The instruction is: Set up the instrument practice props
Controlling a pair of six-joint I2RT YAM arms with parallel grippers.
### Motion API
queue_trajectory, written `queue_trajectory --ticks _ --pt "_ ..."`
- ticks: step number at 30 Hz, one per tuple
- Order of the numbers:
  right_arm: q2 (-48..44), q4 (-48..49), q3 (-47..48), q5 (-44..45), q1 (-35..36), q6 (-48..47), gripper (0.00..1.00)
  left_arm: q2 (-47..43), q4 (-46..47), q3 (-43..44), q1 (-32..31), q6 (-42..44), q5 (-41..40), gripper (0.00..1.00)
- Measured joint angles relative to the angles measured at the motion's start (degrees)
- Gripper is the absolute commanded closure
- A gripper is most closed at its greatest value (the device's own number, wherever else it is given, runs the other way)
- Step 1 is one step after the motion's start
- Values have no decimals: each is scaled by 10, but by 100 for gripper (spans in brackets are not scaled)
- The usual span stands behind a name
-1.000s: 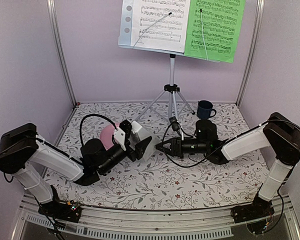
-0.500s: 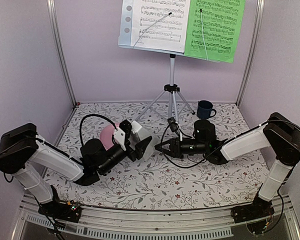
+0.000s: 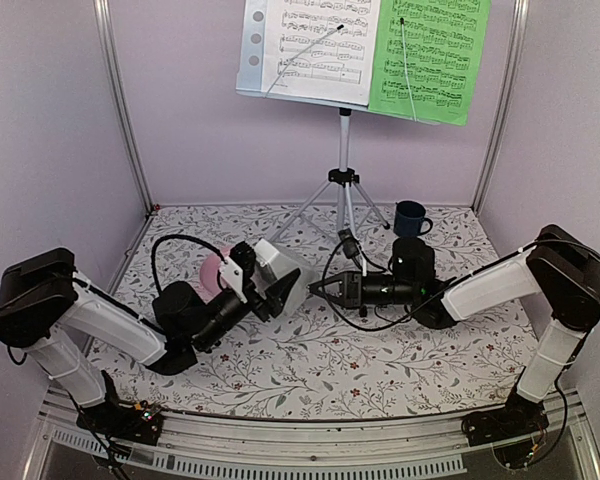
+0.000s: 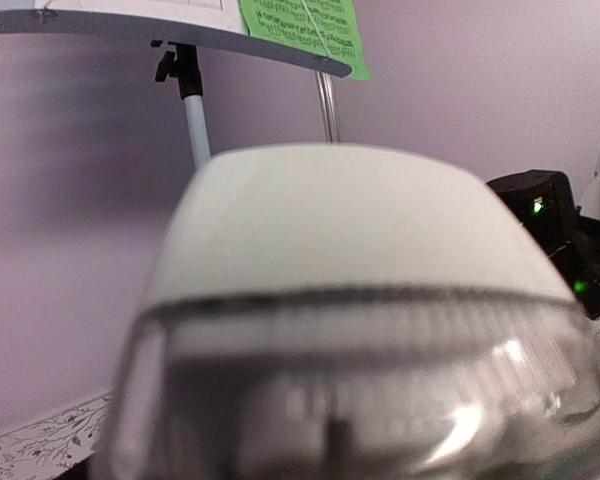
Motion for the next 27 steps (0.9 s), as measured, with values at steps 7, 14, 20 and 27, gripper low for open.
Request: queue_trajectory --ticks 7,14,20,27 --pt "0 86 -24 -31 -12 98 100 5 59 -12 -13 32 8 90" --pt "38 189 -45 -56 -20 188 100 15 71 -12 -29 73 5 92" --pt "64 240 -55 -66 -23 246 94 24 70 -11 -38 89 -5 92" --pt "29 170 -61 -42 -46 213 50 23 -2 24 -37 53 -30 94"
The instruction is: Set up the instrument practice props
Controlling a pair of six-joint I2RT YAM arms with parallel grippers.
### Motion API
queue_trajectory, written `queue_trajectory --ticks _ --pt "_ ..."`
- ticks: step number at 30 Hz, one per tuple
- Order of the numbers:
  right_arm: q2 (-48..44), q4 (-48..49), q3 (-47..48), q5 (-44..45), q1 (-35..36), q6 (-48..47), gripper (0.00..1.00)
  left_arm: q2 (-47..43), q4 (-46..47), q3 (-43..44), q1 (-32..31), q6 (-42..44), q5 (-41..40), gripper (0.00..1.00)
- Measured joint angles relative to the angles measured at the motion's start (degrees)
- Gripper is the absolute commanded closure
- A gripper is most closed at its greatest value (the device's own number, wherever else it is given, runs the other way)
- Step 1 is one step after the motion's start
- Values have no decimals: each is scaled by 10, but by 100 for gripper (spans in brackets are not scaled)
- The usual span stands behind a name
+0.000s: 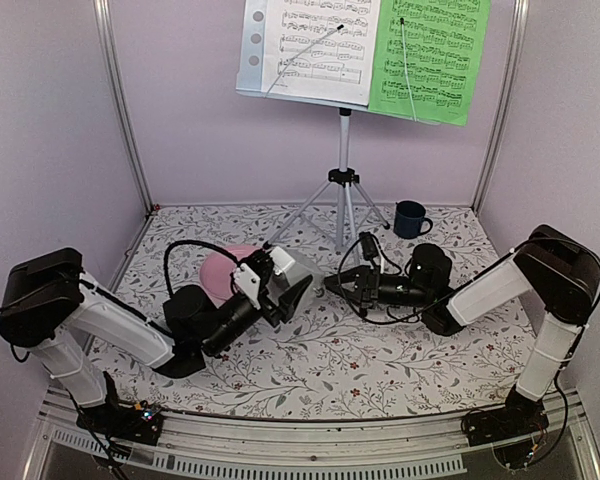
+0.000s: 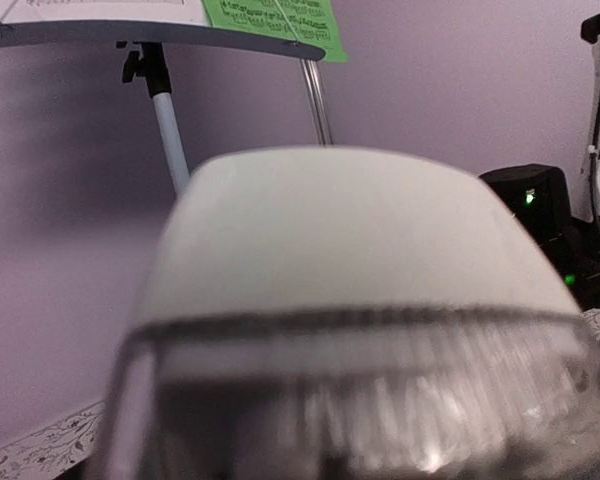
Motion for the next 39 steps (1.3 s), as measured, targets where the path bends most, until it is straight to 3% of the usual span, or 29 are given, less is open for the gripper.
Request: queue_trajectory --ticks 4,12,25,39 --pt "-21 -33 -18 19 -17 -35 31 1 -50 15 10 -45 0 94" --pt "-75 -124 -53 31 -17 -115 4 49 -89 38 37 -106 0 95" --pt "-174 -282 -49 86 -34 -241 1 123 -207 145 38 -182 -28 96" --pt "-199 -341 -29 107 -49 -280 1 163 -316 203 34 -238 -63 95"
